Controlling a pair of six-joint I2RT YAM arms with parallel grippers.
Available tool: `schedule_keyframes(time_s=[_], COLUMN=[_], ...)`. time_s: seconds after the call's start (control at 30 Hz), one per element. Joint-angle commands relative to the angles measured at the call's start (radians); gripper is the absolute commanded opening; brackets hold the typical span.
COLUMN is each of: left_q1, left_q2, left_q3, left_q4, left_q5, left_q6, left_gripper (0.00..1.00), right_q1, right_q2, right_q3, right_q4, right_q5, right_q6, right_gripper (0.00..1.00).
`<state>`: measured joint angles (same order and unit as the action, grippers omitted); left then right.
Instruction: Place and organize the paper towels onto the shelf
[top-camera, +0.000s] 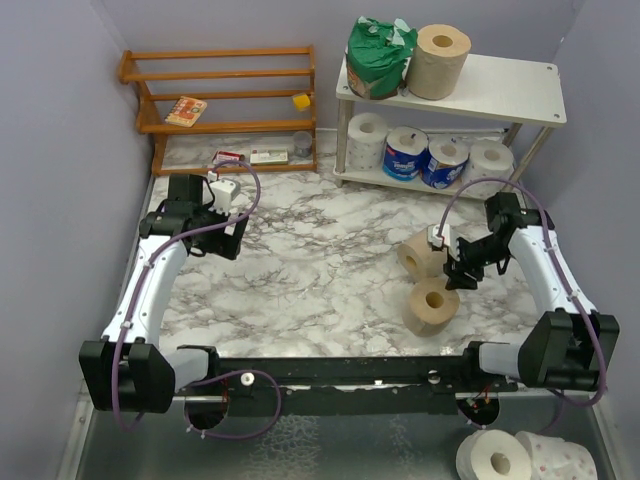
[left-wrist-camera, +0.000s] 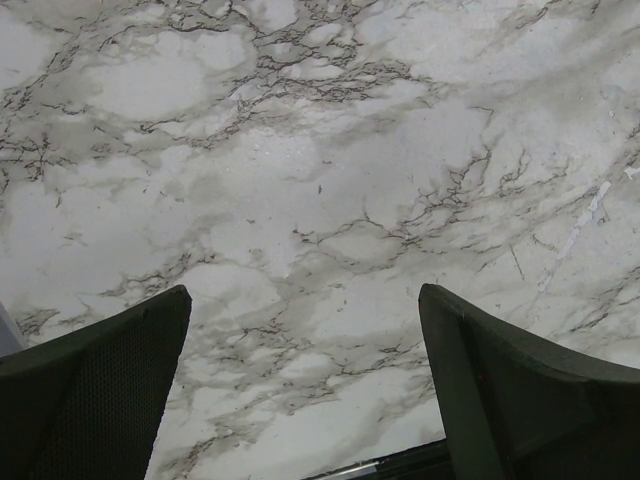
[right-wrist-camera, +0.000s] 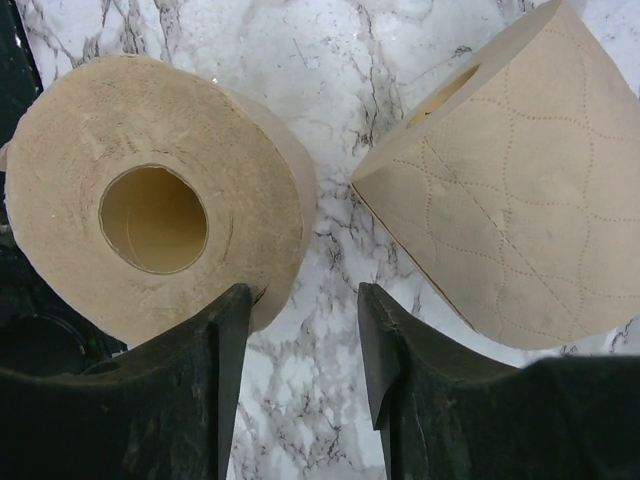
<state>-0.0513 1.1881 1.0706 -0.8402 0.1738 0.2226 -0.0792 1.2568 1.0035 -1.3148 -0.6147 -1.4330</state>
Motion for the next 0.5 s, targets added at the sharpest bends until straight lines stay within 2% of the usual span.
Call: schedule_keyframes(time_s=[0.0,0.27,0.47], left_q1=[0.011,0.014,0.016], left_q2=[0.0,0.014,0.019], left_q3=[-0.012,-0.018,-0.019], left_q4=[0.006,0.01,0.012], left_q5=[0.039,0.045,0.041], left_q6=[-0.005,-0.005,-0.003], left_gripper=[0.99,0.99,0.99], right_q1=[0.019,0.039,0.039], right_q2=[0.048,0.178,0.27], right_q3=[0.039,0.11,0.123], right_q4=[0.02,-0.069,-0.095], right_q5=[0.021,0.015,0.042], right_q6=[0.018,0.0,-0.018], right_gripper=[0.49,0.54,0.49])
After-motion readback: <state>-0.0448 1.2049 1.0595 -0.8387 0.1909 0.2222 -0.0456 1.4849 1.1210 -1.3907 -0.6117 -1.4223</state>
